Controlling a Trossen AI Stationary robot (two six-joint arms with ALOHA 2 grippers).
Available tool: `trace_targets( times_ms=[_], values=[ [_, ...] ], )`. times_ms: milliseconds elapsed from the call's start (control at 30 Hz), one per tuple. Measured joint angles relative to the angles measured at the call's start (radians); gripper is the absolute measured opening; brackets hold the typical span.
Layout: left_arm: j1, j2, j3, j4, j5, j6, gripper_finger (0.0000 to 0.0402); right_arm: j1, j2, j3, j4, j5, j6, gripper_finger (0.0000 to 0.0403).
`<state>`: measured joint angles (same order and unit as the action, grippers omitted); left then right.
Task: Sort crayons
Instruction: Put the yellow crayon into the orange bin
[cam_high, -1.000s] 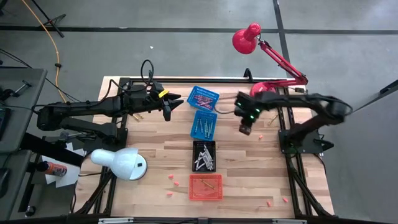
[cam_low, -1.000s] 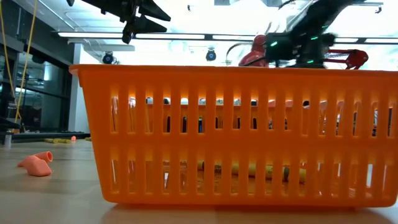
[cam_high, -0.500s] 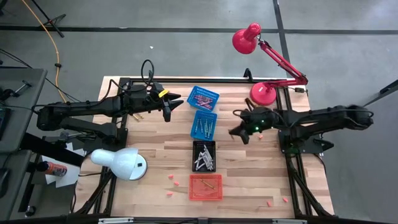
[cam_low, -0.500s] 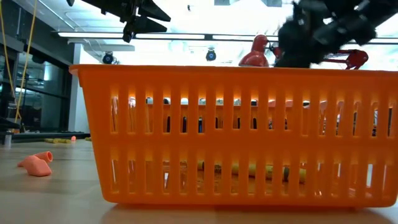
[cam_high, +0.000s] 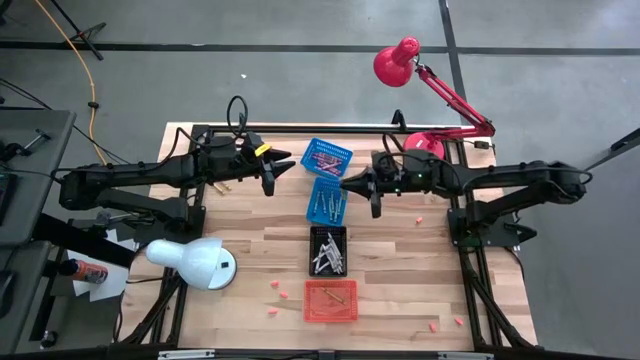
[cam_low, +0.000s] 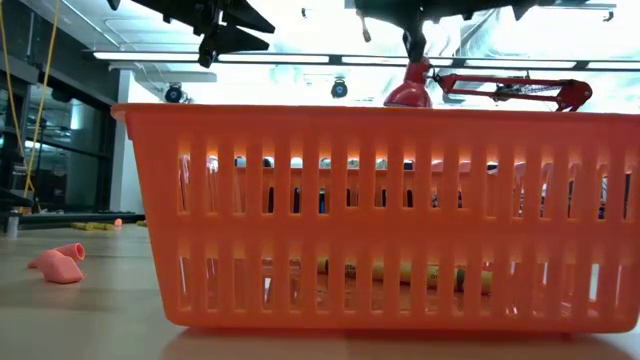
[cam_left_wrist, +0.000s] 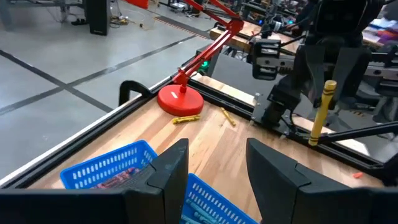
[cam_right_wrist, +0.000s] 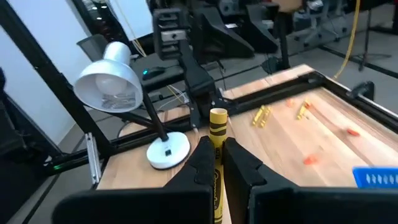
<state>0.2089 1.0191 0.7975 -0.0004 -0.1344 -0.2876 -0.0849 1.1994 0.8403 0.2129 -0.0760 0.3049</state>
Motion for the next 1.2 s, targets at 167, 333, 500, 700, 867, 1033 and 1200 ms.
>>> trace_targets(
  times_ms=[167,333,500,700,867,1033,1200],
  values=[
    [0.0,0.0,0.0,-0.001,0.046,-0.015,0.0149,0.0,0.019,0.018,-0.004,-0.007,-0.008,0.0],
    [0.0,0.0,0.0,-0.002,0.047,-0.015,0.0149,0.001,0.018,0.013,-0.006,-0.009,0.007,0.0],
    [0.0,0.0,0.0,-0.002,0.047,-0.016,0.0149,0.001,0.018,0.013,-0.007,-0.058,0.032,0.0],
    [0.0,0.0,0.0,-0.003,0.046,-0.016,0.0149,0.046,0.032,0.013,-0.07,-0.24,0.167,0.0],
    [0.0,0.0,0.0,-0.003,0.046,-0.016,0.0149,0.189,0.111,0.013,-0.111,-0.252,0.272,0.0],
    [0.0,0.0,0.0,-0.003,0.046,-0.016,0.0149,0.356,0.261,0.013,-0.069,-0.228,0.449,0.0],
    [0.0,0.0,0.001,-0.005,0.046,-0.016,0.0149,0.475,0.446,0.051,0.014,-0.221,0.589,0.0]
  ],
)
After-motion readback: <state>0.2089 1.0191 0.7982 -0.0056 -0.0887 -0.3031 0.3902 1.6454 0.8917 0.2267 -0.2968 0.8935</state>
